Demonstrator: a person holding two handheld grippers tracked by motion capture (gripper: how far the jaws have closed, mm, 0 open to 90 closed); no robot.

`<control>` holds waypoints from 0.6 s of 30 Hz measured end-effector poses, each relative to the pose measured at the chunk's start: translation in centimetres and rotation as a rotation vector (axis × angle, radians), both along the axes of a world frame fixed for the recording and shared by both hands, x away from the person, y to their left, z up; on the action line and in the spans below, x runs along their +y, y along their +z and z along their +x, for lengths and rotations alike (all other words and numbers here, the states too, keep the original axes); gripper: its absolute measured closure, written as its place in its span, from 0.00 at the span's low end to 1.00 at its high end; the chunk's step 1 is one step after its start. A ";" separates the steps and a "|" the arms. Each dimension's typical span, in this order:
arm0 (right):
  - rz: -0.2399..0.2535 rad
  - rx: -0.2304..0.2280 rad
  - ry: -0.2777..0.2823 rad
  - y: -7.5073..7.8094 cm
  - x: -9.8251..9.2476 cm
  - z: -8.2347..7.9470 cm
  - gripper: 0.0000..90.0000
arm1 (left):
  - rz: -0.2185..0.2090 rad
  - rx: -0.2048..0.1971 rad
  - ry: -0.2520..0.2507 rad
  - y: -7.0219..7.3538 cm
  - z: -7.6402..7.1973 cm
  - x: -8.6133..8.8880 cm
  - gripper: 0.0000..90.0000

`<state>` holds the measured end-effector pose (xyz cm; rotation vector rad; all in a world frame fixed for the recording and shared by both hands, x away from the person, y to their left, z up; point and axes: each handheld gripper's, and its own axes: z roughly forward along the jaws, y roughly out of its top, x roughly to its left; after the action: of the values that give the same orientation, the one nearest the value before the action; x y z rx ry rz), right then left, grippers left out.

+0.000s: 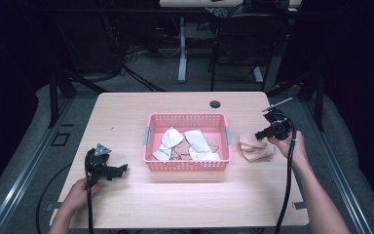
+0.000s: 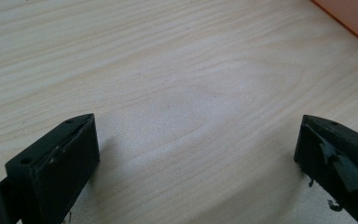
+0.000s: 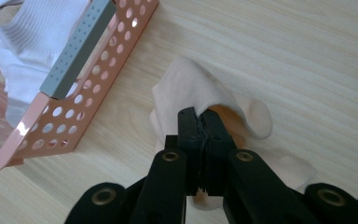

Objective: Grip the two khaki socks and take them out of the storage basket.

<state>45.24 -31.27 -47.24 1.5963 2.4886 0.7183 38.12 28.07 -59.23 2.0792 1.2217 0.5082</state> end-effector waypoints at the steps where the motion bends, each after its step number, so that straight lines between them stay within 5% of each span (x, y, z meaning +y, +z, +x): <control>1: -0.002 -0.002 -0.003 -0.1 0.0 0.0 0.98 | -0.001 -0.002 0.001 0.0 0.0 0.0 0.00; 14: -0.024 0.032 -0.008 -2.2 0.9 0.5 0.98 | 0.000 0.001 0.000 0.0 0.0 0.0 0.00; 18: -0.065 0.043 0.007 -2.9 1.5 0.6 0.98 | 0.000 0.001 -0.001 0.0 0.0 0.0 0.00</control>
<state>45.88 -29.80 -50.14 1.5983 2.5216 0.6038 38.12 28.08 -59.22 2.0803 1.2216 0.5072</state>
